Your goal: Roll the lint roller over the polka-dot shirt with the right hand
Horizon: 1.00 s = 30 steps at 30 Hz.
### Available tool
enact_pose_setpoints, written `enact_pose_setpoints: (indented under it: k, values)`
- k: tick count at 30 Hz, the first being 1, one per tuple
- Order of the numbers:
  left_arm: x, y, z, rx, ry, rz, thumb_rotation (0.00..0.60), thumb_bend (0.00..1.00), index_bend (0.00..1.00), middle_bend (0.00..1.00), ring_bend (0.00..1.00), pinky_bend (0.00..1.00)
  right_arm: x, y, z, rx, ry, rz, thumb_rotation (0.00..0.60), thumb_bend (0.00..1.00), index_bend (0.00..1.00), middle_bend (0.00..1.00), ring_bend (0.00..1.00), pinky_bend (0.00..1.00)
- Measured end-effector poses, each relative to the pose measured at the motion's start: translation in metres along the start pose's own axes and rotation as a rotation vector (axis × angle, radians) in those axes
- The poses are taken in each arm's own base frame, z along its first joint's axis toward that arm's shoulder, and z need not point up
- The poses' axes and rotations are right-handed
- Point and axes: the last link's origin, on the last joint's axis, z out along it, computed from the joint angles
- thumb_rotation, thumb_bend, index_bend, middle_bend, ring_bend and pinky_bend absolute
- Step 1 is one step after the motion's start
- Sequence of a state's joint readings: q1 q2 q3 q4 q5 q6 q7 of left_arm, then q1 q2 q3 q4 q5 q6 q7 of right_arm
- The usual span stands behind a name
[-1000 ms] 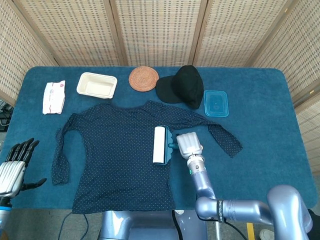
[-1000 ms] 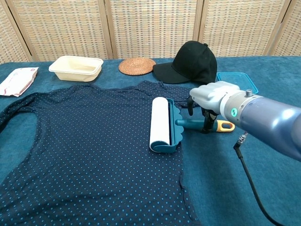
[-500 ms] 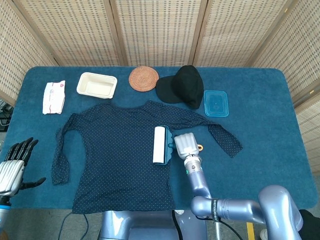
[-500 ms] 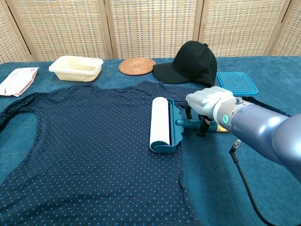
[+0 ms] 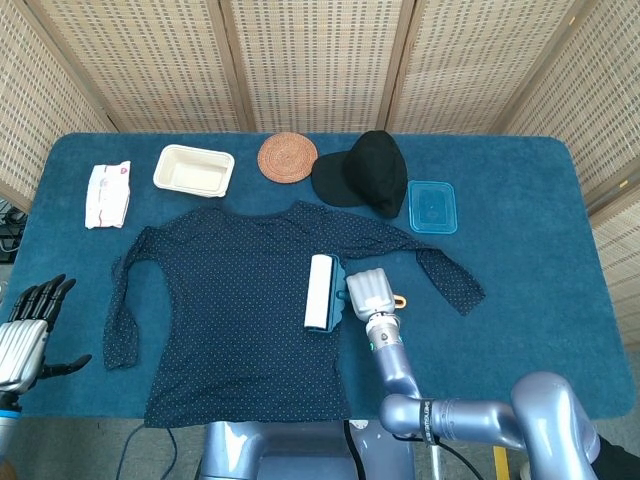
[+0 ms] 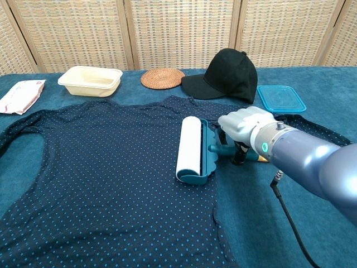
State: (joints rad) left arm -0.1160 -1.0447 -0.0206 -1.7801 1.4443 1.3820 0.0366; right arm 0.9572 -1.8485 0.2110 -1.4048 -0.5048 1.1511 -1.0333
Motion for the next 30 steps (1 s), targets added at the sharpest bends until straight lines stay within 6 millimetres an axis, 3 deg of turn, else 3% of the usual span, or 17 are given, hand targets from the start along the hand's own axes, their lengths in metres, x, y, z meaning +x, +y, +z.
enact_pose_setpoints:
  k: [8,15,24,30]
  values:
    - [0.001,0.001,0.000,-0.009,-0.006,-0.012,0.600,0.00,0.00,0.00,0.00,0.00,0.026,0.000,-0.005,0.037,0.070,-0.048,0.600,0.82,0.68,1.00,1.00,1.00]
    - [0.003,-0.001,0.002,-0.009,-0.009,-0.034,0.600,0.00,0.00,0.00,0.00,0.00,0.057,-0.017,-0.004,0.049,0.114,-0.166,0.600,0.82,0.70,1.00,1.00,1.00]
    - [0.006,-0.005,0.005,-0.012,-0.025,-0.057,0.600,0.00,0.00,0.00,0.00,0.00,0.093,-0.057,-0.002,0.067,0.108,-0.313,0.600,0.81,0.71,1.00,1.00,1.00]
    - [0.008,-0.007,0.007,0.008,0.015,-0.022,0.600,0.00,0.00,0.00,0.00,0.00,0.112,-0.105,0.004,0.085,0.053,-0.375,0.600,0.81,0.72,1.00,1.00,1.00]
